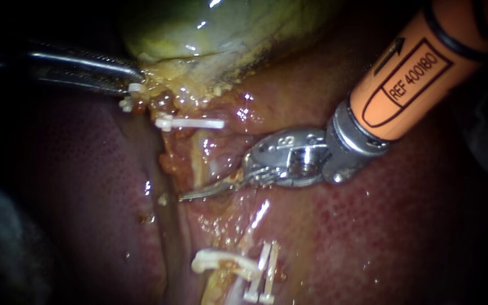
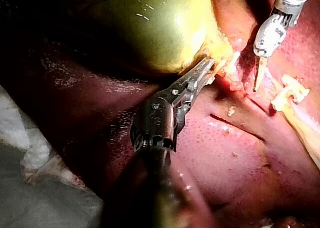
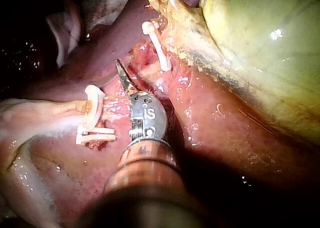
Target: Go back from the cut right tube
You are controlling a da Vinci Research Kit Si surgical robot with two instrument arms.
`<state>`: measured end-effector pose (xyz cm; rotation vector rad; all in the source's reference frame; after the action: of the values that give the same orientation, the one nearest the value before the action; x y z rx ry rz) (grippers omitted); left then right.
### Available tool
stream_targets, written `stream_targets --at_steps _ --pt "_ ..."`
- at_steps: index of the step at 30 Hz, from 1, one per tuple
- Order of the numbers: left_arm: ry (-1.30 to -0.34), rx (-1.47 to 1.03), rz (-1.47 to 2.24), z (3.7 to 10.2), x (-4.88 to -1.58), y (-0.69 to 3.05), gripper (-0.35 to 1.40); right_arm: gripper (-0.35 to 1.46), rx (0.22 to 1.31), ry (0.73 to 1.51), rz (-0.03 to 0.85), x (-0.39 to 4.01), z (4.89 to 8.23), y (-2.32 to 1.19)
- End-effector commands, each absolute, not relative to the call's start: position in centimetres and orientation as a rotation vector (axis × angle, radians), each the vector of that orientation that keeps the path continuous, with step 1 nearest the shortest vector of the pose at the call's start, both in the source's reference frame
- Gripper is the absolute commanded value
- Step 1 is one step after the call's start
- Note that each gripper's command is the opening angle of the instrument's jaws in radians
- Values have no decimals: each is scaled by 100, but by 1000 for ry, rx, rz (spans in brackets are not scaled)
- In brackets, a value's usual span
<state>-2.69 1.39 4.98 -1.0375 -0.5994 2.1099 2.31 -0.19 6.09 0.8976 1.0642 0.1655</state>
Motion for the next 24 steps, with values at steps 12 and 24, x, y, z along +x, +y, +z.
stream_targets --at_steps 12,24 --pt "-600 -1038 2110 499 -269 139 -35 123 848 1066 202 240 599 -29" --pt "-597 -1037 2110 499 -268 140 -35 145 526 1067 340 217 589 -38"
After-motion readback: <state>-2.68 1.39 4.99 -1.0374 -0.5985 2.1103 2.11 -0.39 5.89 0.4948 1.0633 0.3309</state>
